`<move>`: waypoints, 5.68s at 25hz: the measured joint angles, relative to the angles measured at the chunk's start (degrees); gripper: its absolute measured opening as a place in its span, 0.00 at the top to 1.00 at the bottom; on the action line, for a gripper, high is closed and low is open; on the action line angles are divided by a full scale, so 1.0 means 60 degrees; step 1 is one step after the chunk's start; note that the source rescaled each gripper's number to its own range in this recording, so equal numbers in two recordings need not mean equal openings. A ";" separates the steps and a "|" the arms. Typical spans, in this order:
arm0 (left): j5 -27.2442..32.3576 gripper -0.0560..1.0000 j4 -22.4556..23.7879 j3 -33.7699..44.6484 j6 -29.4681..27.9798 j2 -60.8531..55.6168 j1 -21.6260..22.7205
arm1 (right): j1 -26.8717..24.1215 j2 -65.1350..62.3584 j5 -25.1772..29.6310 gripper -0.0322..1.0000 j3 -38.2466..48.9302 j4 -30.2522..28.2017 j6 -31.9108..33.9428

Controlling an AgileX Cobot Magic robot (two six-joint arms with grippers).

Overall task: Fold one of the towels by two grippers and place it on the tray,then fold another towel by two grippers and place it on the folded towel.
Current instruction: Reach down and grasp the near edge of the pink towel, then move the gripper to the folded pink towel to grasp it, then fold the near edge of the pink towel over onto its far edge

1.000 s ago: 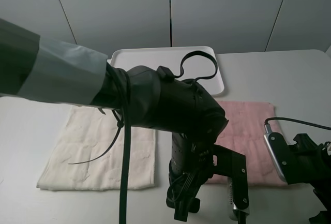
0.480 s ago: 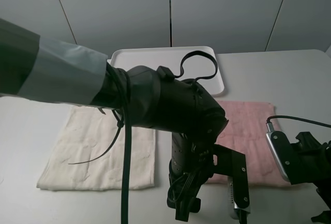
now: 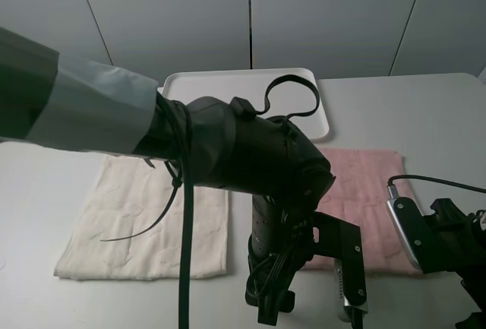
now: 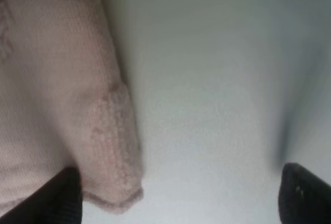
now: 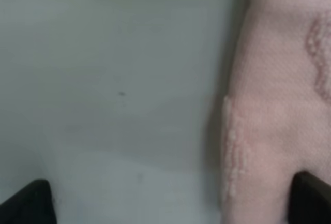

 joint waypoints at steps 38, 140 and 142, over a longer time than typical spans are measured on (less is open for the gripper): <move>-0.0425 0.02 0.0224 -0.0057 0.0159 0.0181 -0.0019 | 0.0015 0.0441 -0.0795 0.96 -0.0198 -0.0899 0.0580; -0.4058 0.81 0.2825 -0.0623 -0.6504 -0.0485 0.2407 | -0.1314 -0.0194 -0.3112 0.93 -0.2696 0.1830 1.0717; -0.4041 0.70 0.3077 -0.0623 -0.6805 -0.0470 0.2407 | -0.1314 -0.0194 -0.3447 0.78 -0.2696 0.1830 1.0734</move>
